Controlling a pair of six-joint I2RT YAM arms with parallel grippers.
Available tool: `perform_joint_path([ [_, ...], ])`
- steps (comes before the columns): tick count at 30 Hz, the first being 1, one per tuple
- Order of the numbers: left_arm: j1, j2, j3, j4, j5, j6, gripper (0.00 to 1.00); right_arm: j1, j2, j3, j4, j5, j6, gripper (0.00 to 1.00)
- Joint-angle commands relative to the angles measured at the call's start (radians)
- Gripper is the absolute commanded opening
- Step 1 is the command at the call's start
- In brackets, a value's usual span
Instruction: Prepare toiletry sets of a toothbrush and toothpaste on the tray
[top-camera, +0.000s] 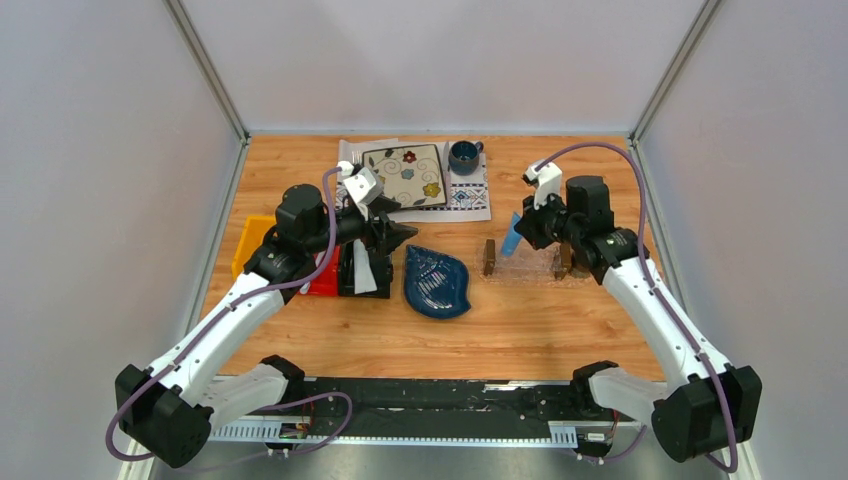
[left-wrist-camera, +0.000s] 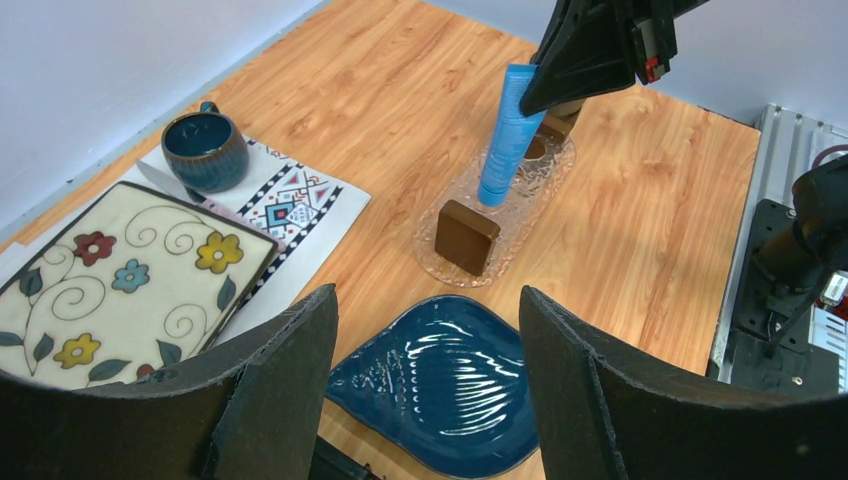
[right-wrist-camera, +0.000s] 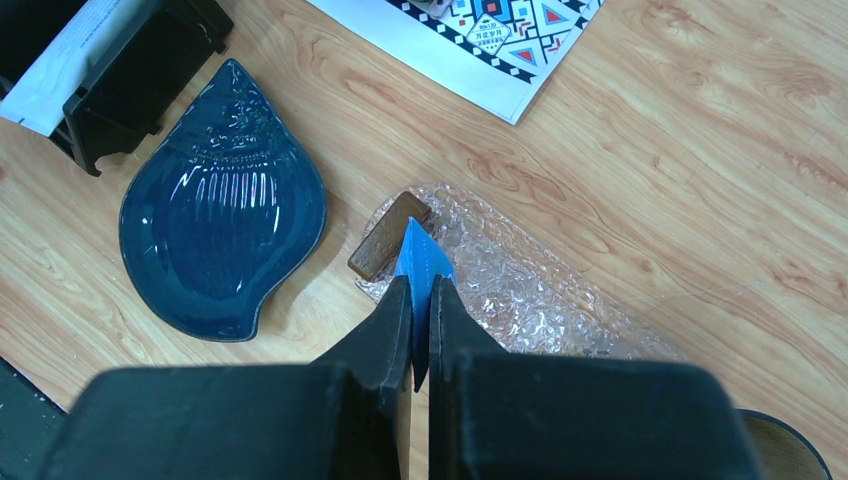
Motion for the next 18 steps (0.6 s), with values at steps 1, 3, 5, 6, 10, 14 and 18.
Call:
perform_joint_path([
  [1, 0.005, -0.001, 0.001, 0.040, 0.005, 0.017, 0.74, -0.002, 0.011, 0.044, 0.061, -0.011, 0.001, 0.00],
  [3, 0.005, -0.003, 0.001, 0.038, 0.006, 0.017, 0.74, -0.002, 0.016, 0.044, 0.063, -0.010, 0.001, 0.00],
  [5, 0.005, -0.003, 0.001, 0.037, 0.005, 0.017, 0.74, -0.002, 0.020, 0.043, 0.061, -0.008, -0.001, 0.00],
  [6, 0.005, -0.003, 0.000, 0.038, 0.007, 0.017, 0.74, -0.002, 0.020, 0.041, 0.061, -0.008, -0.002, 0.00],
  [10, 0.007, -0.003, 0.000, 0.038, 0.005, 0.017, 0.74, -0.002, 0.020, 0.040, 0.064, -0.008, -0.005, 0.00],
  [14, 0.007, -0.003, 0.000, 0.040, 0.007, 0.017, 0.74, -0.002, 0.022, 0.040, 0.066, -0.005, -0.008, 0.00],
  [18, 0.007, -0.003, -0.003, 0.041, 0.009, 0.017, 0.74, -0.002, 0.023, 0.036, 0.067, -0.005, -0.010, 0.00],
])
